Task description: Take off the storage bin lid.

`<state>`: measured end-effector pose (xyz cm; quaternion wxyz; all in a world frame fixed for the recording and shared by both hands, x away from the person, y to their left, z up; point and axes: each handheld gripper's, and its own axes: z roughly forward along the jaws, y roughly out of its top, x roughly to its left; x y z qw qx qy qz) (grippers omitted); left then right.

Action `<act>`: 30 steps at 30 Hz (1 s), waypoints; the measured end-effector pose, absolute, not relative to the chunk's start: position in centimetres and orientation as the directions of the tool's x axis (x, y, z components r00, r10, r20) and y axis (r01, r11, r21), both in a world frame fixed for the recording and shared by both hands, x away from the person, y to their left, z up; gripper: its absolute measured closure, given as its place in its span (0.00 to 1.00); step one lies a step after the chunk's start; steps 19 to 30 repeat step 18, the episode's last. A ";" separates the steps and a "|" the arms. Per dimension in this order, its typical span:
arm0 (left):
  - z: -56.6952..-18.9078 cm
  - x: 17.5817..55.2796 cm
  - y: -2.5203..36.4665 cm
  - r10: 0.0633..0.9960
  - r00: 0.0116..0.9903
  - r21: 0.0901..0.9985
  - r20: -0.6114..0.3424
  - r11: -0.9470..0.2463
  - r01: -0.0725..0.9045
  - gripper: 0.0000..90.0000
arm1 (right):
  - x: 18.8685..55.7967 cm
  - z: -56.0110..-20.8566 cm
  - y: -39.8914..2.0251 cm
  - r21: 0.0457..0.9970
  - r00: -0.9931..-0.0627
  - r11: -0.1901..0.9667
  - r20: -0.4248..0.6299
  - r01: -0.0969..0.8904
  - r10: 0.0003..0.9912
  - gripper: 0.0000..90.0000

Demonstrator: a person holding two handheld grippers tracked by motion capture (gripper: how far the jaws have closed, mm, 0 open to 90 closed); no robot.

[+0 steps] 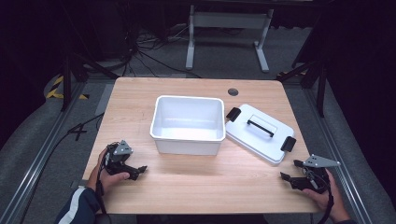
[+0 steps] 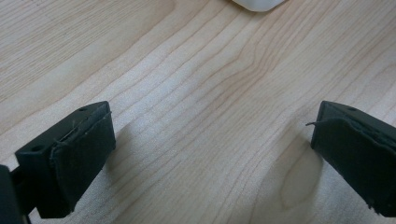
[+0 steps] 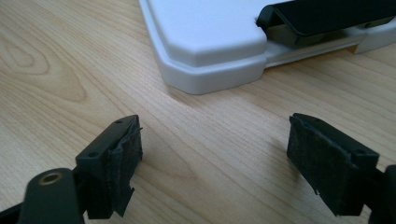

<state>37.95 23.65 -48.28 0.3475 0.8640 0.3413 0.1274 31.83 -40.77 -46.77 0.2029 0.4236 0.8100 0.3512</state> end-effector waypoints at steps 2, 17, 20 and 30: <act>-48.3 38.0 23.7 0.678 0.735 0.687 -0.017 -0.526 0.501 0.00 | 31.9 -46.8 -40.8 0.738 -0.549 0.390 -0.032 0.551 0.835 0.18; -48.3 38.0 23.7 0.676 0.736 0.687 -0.016 -0.527 0.500 0.00 | 31.9 -46.8 -40.7 0.738 -0.538 0.383 -0.032 0.555 0.842 0.16; -48.3 38.0 23.7 0.677 0.736 0.688 -0.016 -0.526 0.499 0.00 | 31.9 -46.8 -40.7 0.739 -0.536 0.381 -0.031 0.556 0.843 0.16; -48.3 38.0 23.7 0.677 0.736 0.688 -0.016 -0.526 0.499 0.00 | 31.9 -46.8 -40.7 0.739 -0.536 0.381 -0.031 0.556 0.843 0.16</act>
